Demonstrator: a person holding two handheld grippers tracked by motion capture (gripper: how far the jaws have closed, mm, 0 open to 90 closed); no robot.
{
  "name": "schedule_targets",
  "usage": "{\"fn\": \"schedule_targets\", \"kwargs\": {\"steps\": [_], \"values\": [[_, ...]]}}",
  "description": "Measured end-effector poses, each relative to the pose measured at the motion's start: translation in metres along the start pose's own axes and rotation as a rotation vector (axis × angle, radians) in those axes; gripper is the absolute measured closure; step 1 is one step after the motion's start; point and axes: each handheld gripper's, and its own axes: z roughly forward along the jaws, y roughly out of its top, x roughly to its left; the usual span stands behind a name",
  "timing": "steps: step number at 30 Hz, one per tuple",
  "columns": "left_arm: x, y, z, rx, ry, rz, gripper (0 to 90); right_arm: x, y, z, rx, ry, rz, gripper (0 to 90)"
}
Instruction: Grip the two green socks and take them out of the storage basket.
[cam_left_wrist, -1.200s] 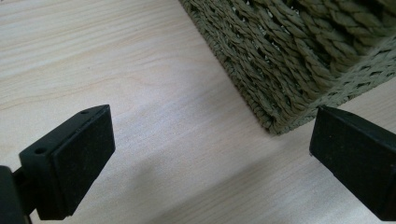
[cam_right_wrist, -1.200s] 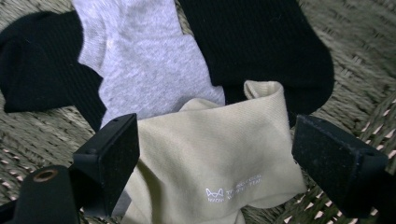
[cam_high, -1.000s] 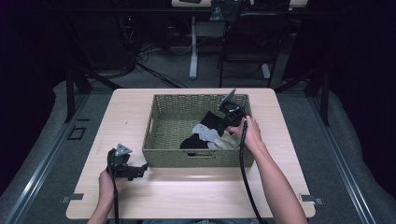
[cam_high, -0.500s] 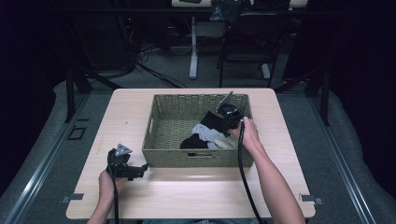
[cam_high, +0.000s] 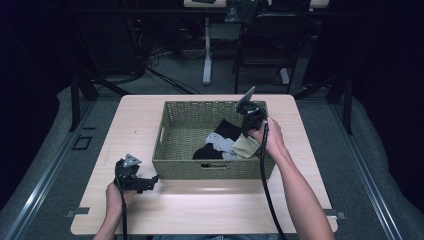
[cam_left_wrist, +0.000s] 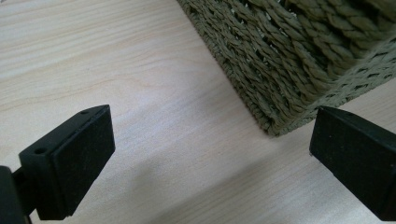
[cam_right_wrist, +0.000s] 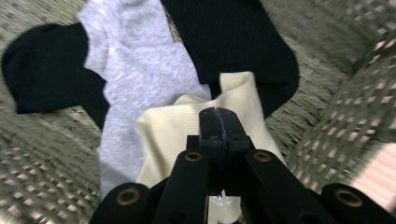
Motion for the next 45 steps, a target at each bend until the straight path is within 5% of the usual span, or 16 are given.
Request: {"fn": "schedule_targets", "kwargs": {"steps": [10,45], "values": [[0.000,0.000,0.000,-0.002,-0.001,-0.001,0.1,0.005,0.005,-0.037,-0.031,-0.005,-0.036,90.0],[0.000,-0.001,0.001,0.003,0.002,-0.002,0.1,0.012,0.011,-0.102,-0.106,0.013,-0.069,90.0]]}}
